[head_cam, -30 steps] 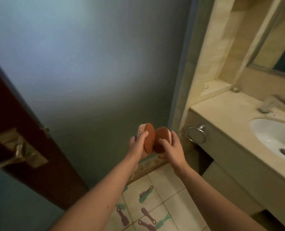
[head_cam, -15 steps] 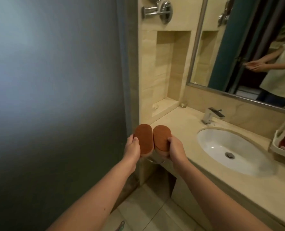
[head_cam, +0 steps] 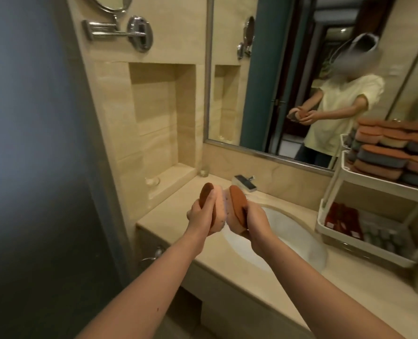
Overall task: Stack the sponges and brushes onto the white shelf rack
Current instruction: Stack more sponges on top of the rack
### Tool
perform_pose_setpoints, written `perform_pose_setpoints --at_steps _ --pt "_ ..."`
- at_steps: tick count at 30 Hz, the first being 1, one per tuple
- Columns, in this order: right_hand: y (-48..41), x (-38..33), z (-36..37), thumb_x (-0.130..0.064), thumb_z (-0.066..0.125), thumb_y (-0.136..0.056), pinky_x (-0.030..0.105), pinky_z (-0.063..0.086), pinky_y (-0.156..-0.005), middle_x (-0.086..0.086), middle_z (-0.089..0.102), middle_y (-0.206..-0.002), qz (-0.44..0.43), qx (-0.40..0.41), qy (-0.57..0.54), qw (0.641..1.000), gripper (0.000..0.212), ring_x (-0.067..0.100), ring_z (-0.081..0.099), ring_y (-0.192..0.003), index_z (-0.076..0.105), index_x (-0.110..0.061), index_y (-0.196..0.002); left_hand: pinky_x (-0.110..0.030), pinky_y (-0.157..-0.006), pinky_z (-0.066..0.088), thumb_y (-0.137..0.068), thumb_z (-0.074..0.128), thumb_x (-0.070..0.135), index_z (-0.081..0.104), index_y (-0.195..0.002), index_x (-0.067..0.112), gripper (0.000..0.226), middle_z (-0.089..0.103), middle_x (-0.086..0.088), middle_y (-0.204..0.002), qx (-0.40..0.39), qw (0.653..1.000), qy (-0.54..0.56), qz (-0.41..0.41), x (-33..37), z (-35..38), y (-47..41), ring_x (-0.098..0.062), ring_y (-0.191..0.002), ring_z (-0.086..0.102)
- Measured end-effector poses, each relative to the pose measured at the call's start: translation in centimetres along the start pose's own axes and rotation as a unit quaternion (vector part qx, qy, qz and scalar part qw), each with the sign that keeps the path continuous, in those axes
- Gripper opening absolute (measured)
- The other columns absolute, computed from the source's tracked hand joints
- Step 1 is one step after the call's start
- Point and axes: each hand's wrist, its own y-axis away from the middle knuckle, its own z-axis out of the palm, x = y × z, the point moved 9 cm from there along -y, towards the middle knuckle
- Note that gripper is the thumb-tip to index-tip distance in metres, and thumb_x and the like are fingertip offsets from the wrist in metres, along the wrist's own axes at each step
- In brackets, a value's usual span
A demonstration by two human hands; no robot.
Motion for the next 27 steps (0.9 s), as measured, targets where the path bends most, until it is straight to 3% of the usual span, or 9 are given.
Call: perform_pose_setpoints --at_steps 5,10,14,16,20,27 --pt "-2.3 -1.3 -5.2 -0.035 0.051 -0.088 0.037 0.055 -0.070 0.007 0.066 -0.090 0.000 0.024 -0.035 0.999 0.024 0.021 0.062 -0.081 0.064 -0.018 -0.096 -0.043 -0.094 0.053 -0.087 0.058 0.056 0.056 -0.127 0.020 0.054 0.062 -0.008 -0.122 -0.069 0.997 -0.021 -0.006 1.2 6.8 -2.9 -0.024 -0.107 0.063" --pt "-4.4 -2.6 -10.5 -0.036 0.067 -0.081 0.033 0.058 -0.067 -0.001 0.068 -0.077 -0.012 0.063 -0.052 0.997 0.018 0.014 0.064 -0.068 0.065 -0.020 -0.091 -0.043 -0.097 0.051 -0.089 0.057 0.053 0.056 -0.127 0.018 0.052 0.064 -0.008 -0.120 -0.143 0.989 -0.035 -0.005 2.3 14.0 -5.8 -0.025 -0.108 0.062" --pt "-5.9 -4.0 -15.3 -0.037 0.070 -0.080 0.037 0.060 -0.076 0.005 0.064 -0.102 -0.024 0.130 -0.023 0.991 0.039 0.021 0.063 -0.093 0.060 -0.019 -0.113 -0.045 -0.097 0.050 -0.089 0.056 0.054 0.056 -0.126 0.018 0.051 0.066 -0.006 -0.113 -0.226 0.973 -0.056 0.006 3.6 20.2 -7.8 -0.024 -0.105 0.062" --pt "-6.3 -4.7 -17.8 -0.038 0.069 -0.080 0.035 0.059 -0.075 0.005 0.063 -0.104 -0.027 0.171 -0.021 0.985 0.042 0.023 0.061 -0.096 0.058 -0.020 -0.116 -0.041 -0.092 0.053 -0.089 0.055 0.056 0.057 -0.121 0.021 0.048 0.067 -0.002 -0.105 -0.271 0.960 -0.074 0.020 4.3 23.2 -8.5 -0.021 -0.099 0.063" --pt "-6.3 -6.4 -22.4 -0.041 0.065 -0.085 0.027 0.050 -0.066 0.001 0.064 -0.103 -0.046 0.243 0.017 0.969 0.041 0.018 0.060 -0.093 0.060 -0.021 -0.120 -0.025 -0.061 0.052 -0.088 0.055 0.056 0.059 -0.109 0.025 0.037 0.067 0.002 -0.094 -0.341 0.936 -0.084 0.035 5.5 28.5 -9.0 -0.015 -0.085 0.065" --pt "-4.0 -9.3 -30.8 -0.037 0.066 -0.082 0.031 0.050 -0.070 0.000 0.065 -0.105 -0.050 0.345 0.058 0.936 0.040 0.017 0.060 -0.095 0.062 -0.023 -0.119 -0.024 -0.060 0.051 -0.084 0.063 0.055 0.054 -0.126 0.022 0.055 0.067 0.003 -0.105 -0.426 0.898 -0.088 0.073 7.4 36.7 -7.3 -0.013 -0.090 0.065"
